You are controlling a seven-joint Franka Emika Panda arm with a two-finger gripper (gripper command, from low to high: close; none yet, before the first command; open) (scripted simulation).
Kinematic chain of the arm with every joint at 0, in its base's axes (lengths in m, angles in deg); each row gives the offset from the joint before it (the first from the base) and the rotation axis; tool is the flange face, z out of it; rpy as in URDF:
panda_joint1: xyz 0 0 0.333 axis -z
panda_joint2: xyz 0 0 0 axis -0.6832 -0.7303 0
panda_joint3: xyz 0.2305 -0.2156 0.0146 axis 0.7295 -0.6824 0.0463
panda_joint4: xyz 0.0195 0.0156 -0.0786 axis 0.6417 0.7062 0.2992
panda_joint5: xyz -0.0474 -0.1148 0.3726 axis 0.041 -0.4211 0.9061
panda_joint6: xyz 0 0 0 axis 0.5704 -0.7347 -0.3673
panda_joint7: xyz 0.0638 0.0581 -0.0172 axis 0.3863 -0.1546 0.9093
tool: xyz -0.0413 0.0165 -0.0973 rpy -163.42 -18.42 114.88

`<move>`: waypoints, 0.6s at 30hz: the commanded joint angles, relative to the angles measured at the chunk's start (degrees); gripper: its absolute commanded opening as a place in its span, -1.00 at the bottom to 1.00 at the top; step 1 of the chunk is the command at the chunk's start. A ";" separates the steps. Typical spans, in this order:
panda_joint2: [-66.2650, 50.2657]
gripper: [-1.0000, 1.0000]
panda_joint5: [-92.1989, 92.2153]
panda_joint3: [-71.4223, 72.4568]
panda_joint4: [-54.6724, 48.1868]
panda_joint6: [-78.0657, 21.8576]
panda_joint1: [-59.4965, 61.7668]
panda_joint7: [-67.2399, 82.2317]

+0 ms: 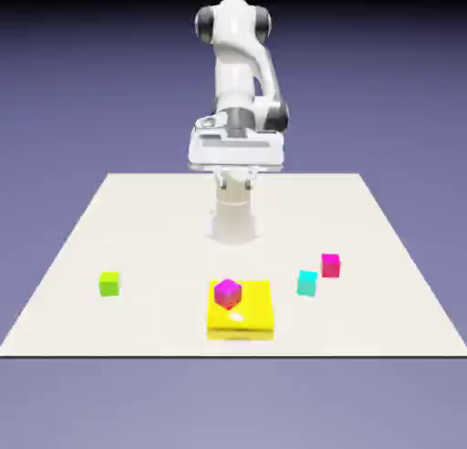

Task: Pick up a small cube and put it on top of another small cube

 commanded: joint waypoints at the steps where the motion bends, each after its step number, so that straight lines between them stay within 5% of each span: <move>1: -1.73 0.00 -0.50 -0.13 -0.98 -1.99 -2.08 0.32; 18: -31.16 0.00 -9.08 -2.42 -17.61 -35.80 -37.38 5.81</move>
